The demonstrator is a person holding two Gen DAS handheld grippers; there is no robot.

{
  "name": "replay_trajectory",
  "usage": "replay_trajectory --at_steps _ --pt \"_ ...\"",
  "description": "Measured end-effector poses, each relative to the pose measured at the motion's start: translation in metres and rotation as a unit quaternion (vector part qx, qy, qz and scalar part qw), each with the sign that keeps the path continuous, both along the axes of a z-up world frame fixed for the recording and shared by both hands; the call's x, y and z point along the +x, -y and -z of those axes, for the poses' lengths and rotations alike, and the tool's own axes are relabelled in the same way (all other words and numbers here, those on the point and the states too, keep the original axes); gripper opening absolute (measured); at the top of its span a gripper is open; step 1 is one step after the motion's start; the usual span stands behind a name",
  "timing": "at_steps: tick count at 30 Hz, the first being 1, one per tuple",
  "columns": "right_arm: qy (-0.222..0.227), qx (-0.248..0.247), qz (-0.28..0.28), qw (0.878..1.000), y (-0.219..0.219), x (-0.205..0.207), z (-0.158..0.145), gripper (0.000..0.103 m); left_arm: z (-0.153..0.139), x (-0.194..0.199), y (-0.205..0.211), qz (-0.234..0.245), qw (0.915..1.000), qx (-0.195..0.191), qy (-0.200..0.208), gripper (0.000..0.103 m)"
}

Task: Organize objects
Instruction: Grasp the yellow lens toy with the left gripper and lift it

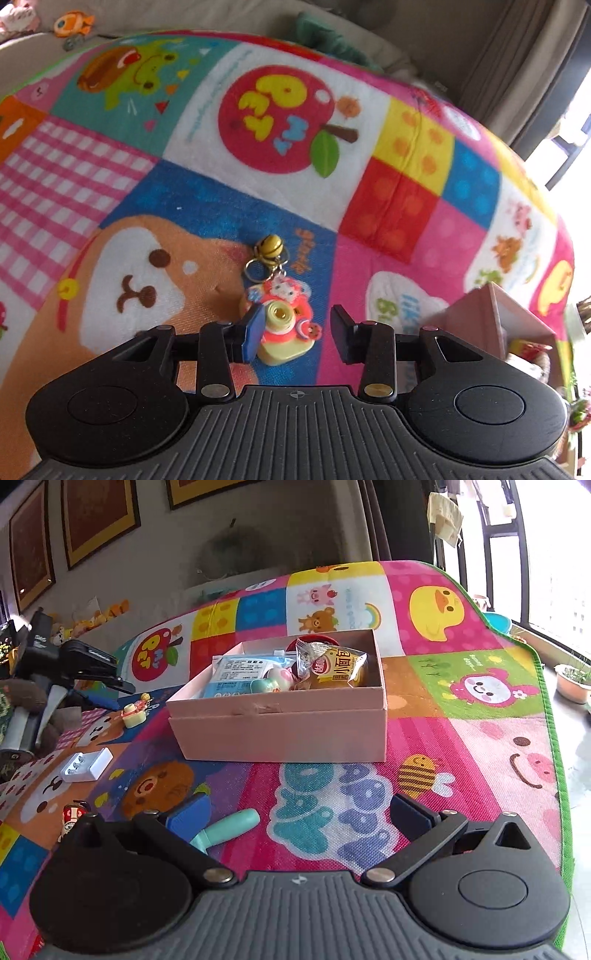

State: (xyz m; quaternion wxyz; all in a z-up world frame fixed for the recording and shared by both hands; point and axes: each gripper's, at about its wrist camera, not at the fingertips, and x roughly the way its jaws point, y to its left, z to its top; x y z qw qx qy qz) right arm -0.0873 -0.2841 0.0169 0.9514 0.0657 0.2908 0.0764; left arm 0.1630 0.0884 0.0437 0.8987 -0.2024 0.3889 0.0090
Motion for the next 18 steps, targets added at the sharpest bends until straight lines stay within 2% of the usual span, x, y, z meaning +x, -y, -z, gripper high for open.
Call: replay_trajectory --at_steps 6,10,13,18 --pt "-0.005 0.004 -0.009 1.000 -0.001 0.002 0.001 0.103 0.000 0.023 0.023 0.002 0.9986 0.052 -0.001 0.043" --pt "-0.001 0.004 -0.009 1.000 -0.001 0.000 0.001 0.103 -0.002 0.029 0.021 -0.009 0.9989 0.045 -0.013 0.043" --pt "0.001 0.004 -0.010 1.000 -0.001 0.000 0.001 0.103 -0.001 0.030 0.019 -0.001 0.9969 0.077 -0.014 0.045" --pt "-0.005 0.002 -0.010 1.000 -0.002 0.001 0.002 0.103 -0.001 0.036 0.019 0.001 0.9960 0.088 -0.016 0.044"
